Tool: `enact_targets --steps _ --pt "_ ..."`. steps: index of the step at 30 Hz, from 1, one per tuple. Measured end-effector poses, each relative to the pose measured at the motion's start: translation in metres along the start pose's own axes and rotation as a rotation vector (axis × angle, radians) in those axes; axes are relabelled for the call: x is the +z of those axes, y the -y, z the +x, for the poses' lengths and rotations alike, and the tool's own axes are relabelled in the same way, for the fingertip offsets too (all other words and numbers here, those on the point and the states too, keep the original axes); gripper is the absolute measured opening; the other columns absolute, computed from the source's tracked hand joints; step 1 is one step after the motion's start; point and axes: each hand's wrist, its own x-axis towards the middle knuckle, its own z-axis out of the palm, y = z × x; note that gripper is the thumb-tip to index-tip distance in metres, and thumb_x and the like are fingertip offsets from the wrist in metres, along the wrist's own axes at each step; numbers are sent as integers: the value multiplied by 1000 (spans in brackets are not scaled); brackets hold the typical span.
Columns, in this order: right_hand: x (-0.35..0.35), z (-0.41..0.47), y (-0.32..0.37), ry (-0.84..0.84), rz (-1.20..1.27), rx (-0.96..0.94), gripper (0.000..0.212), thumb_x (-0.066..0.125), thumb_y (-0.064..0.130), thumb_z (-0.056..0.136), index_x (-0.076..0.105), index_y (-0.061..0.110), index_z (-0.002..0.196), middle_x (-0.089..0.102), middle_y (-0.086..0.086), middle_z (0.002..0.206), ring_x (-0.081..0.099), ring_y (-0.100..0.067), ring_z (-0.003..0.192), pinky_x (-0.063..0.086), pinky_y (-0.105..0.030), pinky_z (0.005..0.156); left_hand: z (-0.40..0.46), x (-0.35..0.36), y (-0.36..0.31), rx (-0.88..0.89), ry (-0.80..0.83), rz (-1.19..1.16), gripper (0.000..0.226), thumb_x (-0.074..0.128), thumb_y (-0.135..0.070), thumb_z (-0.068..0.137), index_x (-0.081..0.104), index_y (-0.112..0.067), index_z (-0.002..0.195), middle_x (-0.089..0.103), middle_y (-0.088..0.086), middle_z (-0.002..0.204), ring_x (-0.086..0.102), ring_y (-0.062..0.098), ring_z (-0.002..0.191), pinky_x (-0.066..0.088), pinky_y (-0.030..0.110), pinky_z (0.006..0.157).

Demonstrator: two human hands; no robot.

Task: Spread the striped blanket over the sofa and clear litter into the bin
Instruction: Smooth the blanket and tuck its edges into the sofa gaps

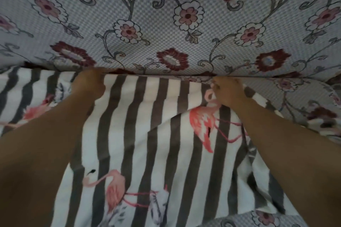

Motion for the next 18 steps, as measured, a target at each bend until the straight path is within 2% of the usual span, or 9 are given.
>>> enact_targets --steps 2,7,11,14,16,18 --pt "7 11 14 23 47 -32 25 37 18 98 58 10 109 62 -16 113 56 -34 108 39 -46 99 9 3 11 -4 10 14 45 54 -7 86 55 -17 130 55 25 127 54 45 114 47 52 92" --pt "29 27 37 22 119 -47 30 34 23 101 56 8 115 61 -18 118 55 -36 109 40 -41 92 35 20 17 -29 77 80 46 50 -11 91 49 -20 136 47 22 136 48 44 123 43 51 99" --pt "40 37 45 -38 64 -30 26 42 25 98 59 8 108 64 -19 111 59 -37 103 45 -41 85 56 33 19 -3 155 191 50 48 -7 88 48 -23 136 49 22 135 50 46 120 46 53 95" --pt "40 46 46 36 10 -13 24 56 27 91 59 11 109 62 -16 114 58 -34 107 49 -41 90 65 38 24 -24 211 231 48 54 -13 87 50 -21 134 50 23 134 50 45 119 46 51 95" --pt "38 50 46 100 25 8 23 63 25 87 63 11 105 62 -14 116 59 -31 107 49 -37 90 67 37 27 -48 173 271 37 57 -20 87 58 -14 123 52 23 127 52 45 116 46 52 92" --pt "30 56 48 70 -3 55 19 65 22 84 66 11 100 63 -13 114 60 -30 106 47 -34 86 70 31 25 -18 9 268 25 55 -19 87 62 -11 110 57 27 113 57 48 104 49 54 83"
